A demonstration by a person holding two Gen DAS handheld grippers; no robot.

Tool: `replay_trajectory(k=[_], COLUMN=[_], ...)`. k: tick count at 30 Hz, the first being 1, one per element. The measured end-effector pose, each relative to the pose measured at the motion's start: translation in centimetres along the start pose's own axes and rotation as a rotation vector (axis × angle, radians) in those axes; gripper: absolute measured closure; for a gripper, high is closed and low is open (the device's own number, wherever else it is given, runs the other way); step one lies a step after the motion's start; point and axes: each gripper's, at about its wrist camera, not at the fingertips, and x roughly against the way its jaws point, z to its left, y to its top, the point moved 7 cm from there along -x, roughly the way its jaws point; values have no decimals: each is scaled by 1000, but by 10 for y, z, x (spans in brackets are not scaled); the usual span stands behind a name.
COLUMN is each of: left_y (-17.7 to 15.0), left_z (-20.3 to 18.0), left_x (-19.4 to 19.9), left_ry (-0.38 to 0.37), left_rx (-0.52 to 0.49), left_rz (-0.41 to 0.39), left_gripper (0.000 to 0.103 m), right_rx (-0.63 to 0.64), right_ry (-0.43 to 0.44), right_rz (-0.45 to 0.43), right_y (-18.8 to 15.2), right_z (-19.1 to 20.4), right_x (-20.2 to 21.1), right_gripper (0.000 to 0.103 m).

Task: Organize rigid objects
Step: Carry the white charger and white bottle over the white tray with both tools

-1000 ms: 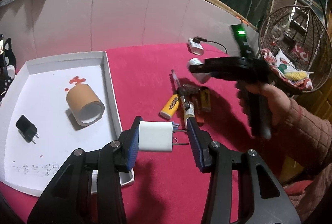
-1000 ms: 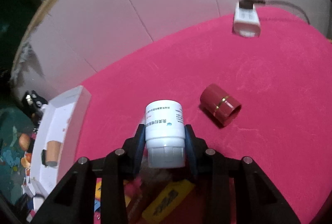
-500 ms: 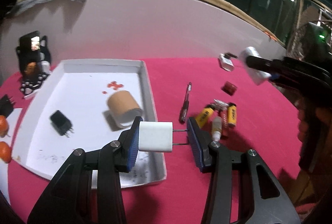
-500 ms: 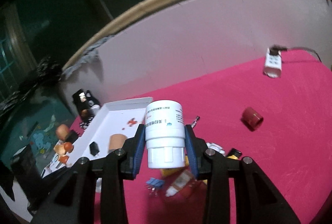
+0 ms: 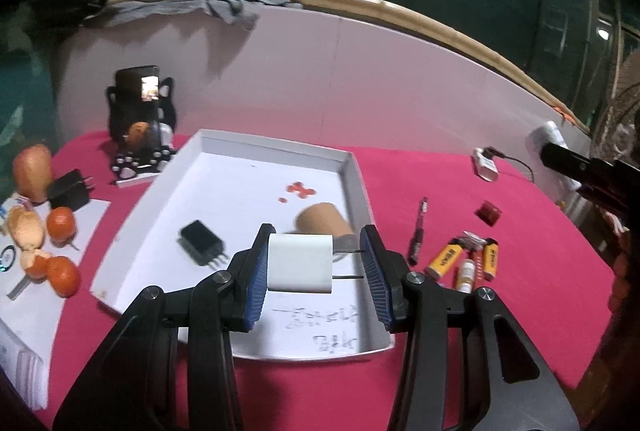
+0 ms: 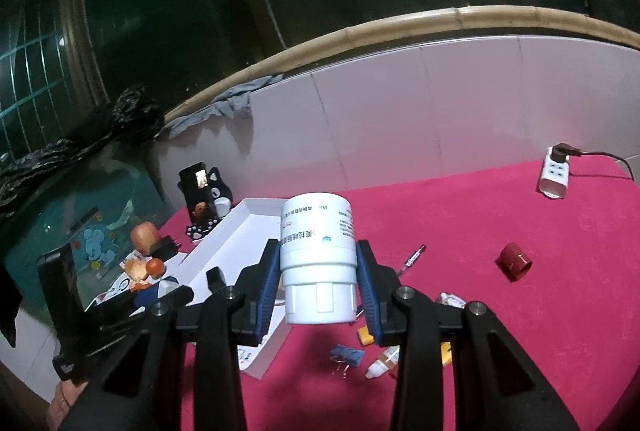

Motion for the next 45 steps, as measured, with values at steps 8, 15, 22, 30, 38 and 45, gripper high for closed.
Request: replay_trajectory(k=[8,15,22,30,38,45], left_y=[5,20,42,58,59,53], left_z=[28,64,91,98,107,113], left_x=[9,21,17,-10,-37,-63], left_ry=[80,156,194,217,243,248], left_rx=[13,46,70,46,53,78], left_rz=[-23,-63,-67,-33,19,67], left_gripper=[60,60,60,60,60,60], right_rx=[66,102,127,150,172,197], right_ry=[26,53,78,92,111,125], right_rz=[13,22,50,95,161,237], right_y=[1,10,19,12,-2,-25], right_z=[26,43,61,81,100,116], right_x=[-8,-16,-35,-62,-90,-114], right_gripper=[67,67,66,67,67,66])
